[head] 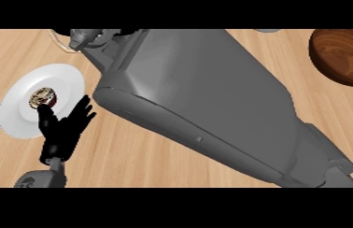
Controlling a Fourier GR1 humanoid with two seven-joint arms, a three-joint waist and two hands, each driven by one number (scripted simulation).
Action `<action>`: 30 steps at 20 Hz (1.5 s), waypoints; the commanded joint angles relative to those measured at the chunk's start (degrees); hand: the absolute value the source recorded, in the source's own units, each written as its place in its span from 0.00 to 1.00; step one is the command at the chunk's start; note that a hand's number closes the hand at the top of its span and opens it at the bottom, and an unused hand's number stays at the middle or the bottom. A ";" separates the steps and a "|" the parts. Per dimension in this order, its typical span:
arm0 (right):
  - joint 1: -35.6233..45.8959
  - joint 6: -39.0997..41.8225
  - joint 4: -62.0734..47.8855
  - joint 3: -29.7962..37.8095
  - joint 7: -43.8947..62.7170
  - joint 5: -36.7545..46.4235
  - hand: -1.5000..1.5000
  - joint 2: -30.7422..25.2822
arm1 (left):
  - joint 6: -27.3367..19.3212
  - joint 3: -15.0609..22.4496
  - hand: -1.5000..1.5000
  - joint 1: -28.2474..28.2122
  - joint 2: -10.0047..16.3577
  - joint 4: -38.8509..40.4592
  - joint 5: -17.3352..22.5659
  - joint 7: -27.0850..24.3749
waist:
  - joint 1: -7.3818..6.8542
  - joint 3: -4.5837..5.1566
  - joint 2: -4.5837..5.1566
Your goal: Pick the sweet potato from the placemat and place it in the tiered shelf
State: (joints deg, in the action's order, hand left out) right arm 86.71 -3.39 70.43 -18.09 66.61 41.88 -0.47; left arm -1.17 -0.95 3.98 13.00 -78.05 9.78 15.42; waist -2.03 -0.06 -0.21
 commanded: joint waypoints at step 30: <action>11.66 -10.94 -47.16 16.66 -30.91 0.00 1.00 -2.85 | -0.40 0.26 0.50 -1.55 -2.76 -0.45 -1.54 1.02 | -0.60 0.14 1.00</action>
State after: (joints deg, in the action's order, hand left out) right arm 97.75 -13.81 25.86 -3.16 40.34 42.62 -1.80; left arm -0.61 -2.13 4.50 11.97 -78.22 8.92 14.97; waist -2.28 -0.15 0.56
